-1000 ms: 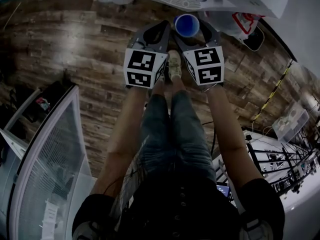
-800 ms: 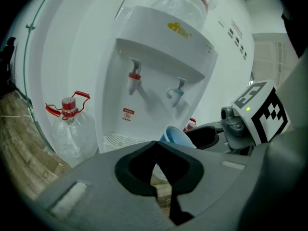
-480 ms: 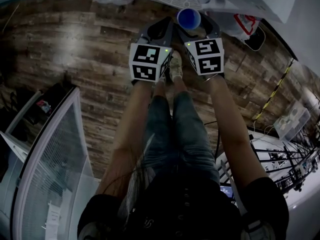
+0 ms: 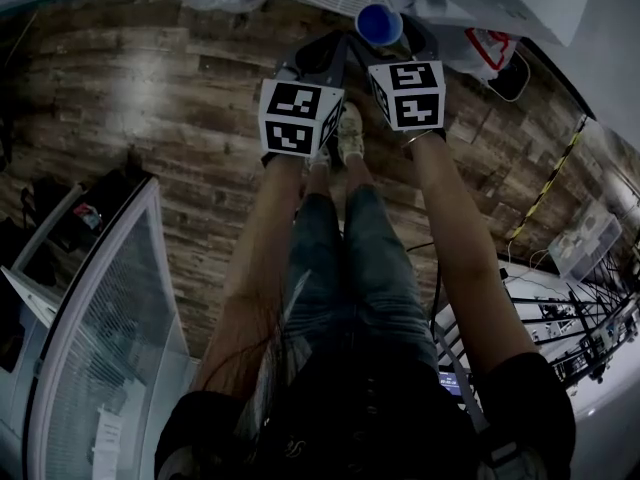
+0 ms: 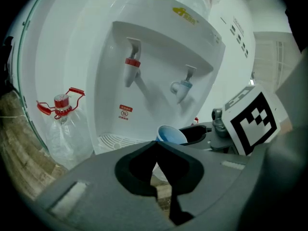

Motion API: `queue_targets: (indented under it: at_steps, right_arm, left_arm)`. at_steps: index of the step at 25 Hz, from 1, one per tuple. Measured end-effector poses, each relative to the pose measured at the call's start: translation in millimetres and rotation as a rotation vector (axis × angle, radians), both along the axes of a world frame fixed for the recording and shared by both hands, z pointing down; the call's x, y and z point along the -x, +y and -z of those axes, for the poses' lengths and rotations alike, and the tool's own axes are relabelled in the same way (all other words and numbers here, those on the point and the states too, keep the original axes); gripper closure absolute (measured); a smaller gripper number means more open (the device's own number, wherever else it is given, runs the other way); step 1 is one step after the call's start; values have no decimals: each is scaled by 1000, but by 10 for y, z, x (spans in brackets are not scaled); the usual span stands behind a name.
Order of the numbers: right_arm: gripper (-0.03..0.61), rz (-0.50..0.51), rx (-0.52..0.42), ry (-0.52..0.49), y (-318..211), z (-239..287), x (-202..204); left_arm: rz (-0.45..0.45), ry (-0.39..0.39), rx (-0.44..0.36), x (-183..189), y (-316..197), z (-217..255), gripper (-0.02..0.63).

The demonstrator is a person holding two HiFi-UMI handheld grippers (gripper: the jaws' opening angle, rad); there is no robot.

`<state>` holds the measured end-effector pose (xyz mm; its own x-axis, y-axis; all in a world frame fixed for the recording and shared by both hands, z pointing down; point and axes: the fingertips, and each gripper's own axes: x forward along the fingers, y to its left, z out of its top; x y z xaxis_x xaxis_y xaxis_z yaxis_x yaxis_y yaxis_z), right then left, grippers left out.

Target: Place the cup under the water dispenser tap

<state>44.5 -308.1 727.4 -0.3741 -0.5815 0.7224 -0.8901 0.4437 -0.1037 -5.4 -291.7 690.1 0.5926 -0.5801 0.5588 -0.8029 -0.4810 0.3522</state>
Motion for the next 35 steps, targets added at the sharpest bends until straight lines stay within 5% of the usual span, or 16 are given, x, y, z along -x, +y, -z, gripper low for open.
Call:
queue_targets:
  at_steps: [29, 35]
  right_arm:
    - [222, -62, -79, 5, -408, -260, 51]
    - [222, -77, -27, 6, -334, -335, 31]
  left_arm:
    - [-77, -17, 5, -13, -157, -212, 612]
    - [-87, -19, 19, -6, -147, -233, 612]
